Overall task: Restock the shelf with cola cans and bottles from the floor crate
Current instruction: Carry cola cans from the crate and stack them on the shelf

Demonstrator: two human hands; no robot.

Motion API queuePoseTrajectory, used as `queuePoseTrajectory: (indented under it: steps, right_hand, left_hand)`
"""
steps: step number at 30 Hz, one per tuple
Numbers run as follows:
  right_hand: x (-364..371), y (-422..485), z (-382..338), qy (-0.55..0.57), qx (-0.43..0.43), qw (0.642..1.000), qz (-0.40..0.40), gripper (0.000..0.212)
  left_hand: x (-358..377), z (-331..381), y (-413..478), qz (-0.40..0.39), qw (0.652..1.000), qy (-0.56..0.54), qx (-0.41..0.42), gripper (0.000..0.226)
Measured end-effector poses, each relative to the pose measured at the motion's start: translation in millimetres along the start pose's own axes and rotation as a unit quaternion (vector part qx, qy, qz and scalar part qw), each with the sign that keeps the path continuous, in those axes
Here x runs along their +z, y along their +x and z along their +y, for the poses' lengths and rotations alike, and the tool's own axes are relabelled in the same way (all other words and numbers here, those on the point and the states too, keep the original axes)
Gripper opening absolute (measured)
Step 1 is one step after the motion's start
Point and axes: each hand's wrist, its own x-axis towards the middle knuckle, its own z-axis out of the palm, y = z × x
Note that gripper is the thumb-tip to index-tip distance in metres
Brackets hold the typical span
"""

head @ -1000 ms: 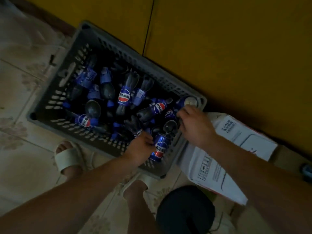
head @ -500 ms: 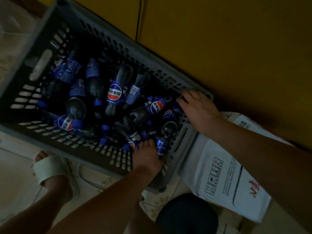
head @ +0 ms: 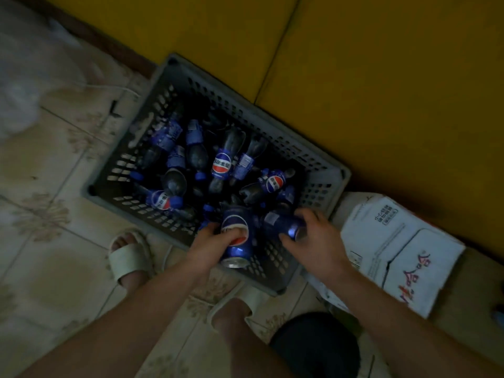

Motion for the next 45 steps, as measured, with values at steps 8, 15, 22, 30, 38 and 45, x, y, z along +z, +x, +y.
queuePoseTrajectory:
  steps: [8,15,22,30,38,45]
  right_hand:
    - [-1.9,-102.7,-80.5,0.363,0.305,0.88,-0.036,0.035]
    - [-51.0,-148.0,-194.8,0.666,0.411,0.613,-0.107,0.041]
    - [-136.6,-180.2,-300.2,0.707,0.273,0.639,-0.133,0.027]
    - [-207.2,-253.0,-365.5,0.662,0.168,0.717,-0.138,0.041]
    - [-249.9,-296.3,-388.4,0.601,0.097,0.784,-0.122,0.038]
    - [-262.4,-296.5,-386.0,0.39,-0.09,0.909,-0.114,0.056]
  left_hand:
    - [-117.8,53.1,-114.4,-0.013,0.984,-0.161,-0.08,0.031]
    - [-157.3,89.3,-214.1,-0.027,0.934,-0.343,-0.098,0.057]
    - [-177.4,145.6,-292.6,-0.042,0.903,-0.424,-0.052,0.059]
    - [-241.3,198.5,-407.7,0.015,0.981,-0.144,0.132,0.039]
    - [-259.1,197.0,-491.1,0.114,0.956,-0.064,0.264,0.049]
    - [-258.5,139.7,-533.9,0.308,0.906,-0.017,0.291,0.053]
